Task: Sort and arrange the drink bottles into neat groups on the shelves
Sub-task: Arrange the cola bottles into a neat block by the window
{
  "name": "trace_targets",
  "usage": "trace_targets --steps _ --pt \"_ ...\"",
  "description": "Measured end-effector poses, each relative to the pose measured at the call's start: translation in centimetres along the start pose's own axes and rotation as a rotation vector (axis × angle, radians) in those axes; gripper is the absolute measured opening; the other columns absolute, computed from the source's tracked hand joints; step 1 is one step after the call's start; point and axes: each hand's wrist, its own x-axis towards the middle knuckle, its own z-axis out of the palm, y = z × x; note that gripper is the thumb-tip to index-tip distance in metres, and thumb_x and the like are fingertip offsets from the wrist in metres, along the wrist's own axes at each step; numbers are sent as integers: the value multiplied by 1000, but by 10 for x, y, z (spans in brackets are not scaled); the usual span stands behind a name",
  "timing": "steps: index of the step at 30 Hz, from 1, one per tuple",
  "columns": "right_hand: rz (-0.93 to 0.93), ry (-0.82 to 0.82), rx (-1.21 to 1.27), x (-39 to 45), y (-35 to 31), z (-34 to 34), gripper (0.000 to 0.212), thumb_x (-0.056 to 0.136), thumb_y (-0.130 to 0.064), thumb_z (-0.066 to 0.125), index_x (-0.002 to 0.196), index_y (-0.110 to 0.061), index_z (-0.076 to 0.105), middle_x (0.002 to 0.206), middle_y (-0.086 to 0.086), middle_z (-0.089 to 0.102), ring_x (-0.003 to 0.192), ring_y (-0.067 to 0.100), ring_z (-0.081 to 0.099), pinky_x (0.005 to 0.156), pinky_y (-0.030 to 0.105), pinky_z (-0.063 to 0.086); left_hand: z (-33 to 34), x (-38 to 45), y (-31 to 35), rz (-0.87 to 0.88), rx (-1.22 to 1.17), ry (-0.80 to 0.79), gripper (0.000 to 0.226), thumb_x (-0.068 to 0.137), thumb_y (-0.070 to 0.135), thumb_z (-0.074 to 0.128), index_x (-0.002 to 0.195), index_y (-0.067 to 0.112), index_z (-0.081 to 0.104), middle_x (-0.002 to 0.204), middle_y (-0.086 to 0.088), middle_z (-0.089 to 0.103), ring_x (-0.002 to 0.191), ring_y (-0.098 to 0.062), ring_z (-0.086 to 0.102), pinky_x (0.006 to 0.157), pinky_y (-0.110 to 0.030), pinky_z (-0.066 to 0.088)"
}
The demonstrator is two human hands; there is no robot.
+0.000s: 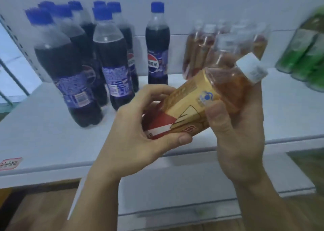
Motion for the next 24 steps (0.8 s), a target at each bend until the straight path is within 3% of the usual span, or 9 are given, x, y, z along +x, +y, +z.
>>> trace_targets --steps 5,7,9,11,15,18,20,22,24 --pt "59 95 -41 2 -11 -99 46 95 -41 68 133 -32 44 119 -20 61 108 4 63 84 20 53 94 39 16 27 -29 -68 63 77 44 84 133 26 61 116 16 70 106 -10 69 82 -13 51" --pt "88 92 -80 2 -11 -136 62 89 -31 76 139 -31 39 123 -16 60 112 11 65 89 25 54 128 54 19 61 21 -94 63 80 43 84 136 26 59 120 16 68 110 -10 67 85 -19 53" --pt "107 75 -105 8 -10 -171 77 84 -33 82 145 -26 35 127 -12 60 114 16 65 92 29 54 158 68 20 81 56 -105 68 82 40 84 140 20 57 126 10 66 117 -15 64 93 -32 55" --pt "99 37 -131 21 -6 -199 82 83 -35 82 147 -19 34 127 -12 62 114 14 66 91 26 55 182 78 20 106 102 -97 71 83 38 83 144 16 54 130 6 63 122 -14 61 97 -36 53" --pt "103 -16 -162 68 17 -241 74 84 -21 81 143 -9 37 120 -10 66 106 12 68 85 26 55 195 85 20 208 268 93 64 91 25 75 148 15 48 132 6 61 122 -9 60 94 -32 54" --pt "139 -101 -282 112 41 -260 73 82 -16 84 140 -5 41 116 1 70 101 19 72 84 31 58 172 88 11 223 372 451 46 92 16 65 136 9 54 123 0 61 114 -14 62 89 -42 55" --pt "175 -193 -366 135 61 -264 66 82 -11 84 136 -4 47 115 4 70 101 15 72 89 35 59 150 93 1 192 484 662 45 94 18 65 133 2 51 126 -5 53 117 -19 56 96 -41 50" --pt "202 -235 -410 147 79 -265 61 83 -7 83 135 -7 50 118 5 69 104 16 71 96 43 57 132 95 -10 127 523 661 63 94 29 67 143 0 41 136 -15 47 129 -24 50 108 -43 44" --pt "197 -246 -428 150 96 -266 62 83 -9 84 136 -11 53 124 5 68 113 25 67 98 52 54 122 96 -19 -50 452 506 84 89 44 67 156 15 25 152 -8 42 139 -17 45 113 -45 43"
